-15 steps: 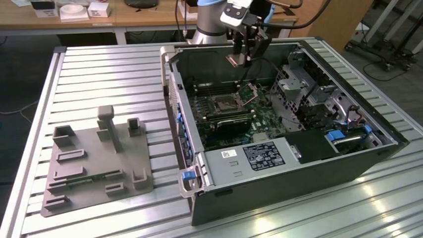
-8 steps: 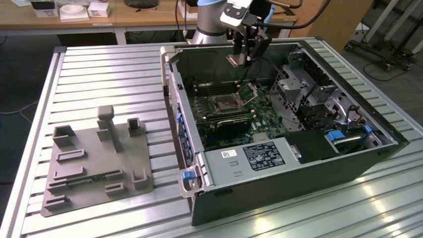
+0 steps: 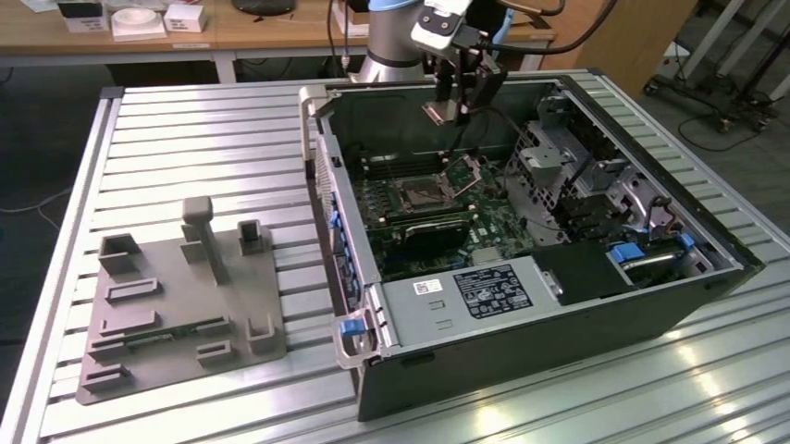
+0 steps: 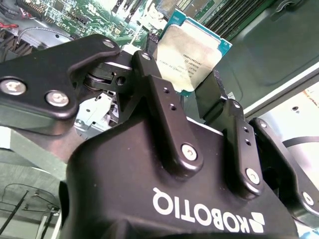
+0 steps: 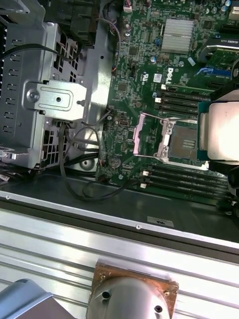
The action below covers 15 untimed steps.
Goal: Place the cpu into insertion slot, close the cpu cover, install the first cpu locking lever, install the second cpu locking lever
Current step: 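Place the cpu into insertion slot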
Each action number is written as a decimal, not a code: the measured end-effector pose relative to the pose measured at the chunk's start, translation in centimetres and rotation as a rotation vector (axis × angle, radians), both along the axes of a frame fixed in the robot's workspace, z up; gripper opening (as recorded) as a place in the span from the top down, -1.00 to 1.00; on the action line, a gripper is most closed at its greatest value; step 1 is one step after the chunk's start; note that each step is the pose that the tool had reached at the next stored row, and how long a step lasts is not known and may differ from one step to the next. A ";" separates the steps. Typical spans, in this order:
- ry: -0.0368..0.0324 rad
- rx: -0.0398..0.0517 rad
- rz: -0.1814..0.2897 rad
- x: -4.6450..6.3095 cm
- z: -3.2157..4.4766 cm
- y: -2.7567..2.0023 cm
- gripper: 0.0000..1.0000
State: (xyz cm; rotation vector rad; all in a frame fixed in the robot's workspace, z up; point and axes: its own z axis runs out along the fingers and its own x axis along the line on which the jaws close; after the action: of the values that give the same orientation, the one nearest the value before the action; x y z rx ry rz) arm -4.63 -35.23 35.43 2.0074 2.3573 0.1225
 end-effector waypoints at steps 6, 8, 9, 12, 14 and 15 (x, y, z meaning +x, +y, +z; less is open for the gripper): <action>0.0003 -0.0003 -0.046 0.0 -1.06 0.26 -0.08; 0.0002 -0.0001 -0.051 0.0 -1.43 0.51 -0.08; 0.0003 -0.0002 -0.054 0.0 -1.61 0.64 -0.08; 0.0007 -0.0001 -0.079 0.0 -2.47 1.06 -0.08; 0.0015 -0.0001 -0.087 0.0 -2.83 1.22 -0.08; 0.0048 -0.0004 -0.087 0.0 -2.99 1.25 -0.08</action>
State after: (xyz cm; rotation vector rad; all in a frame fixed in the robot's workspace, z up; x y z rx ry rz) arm -4.62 -33.98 32.45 2.1084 2.2678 0.1142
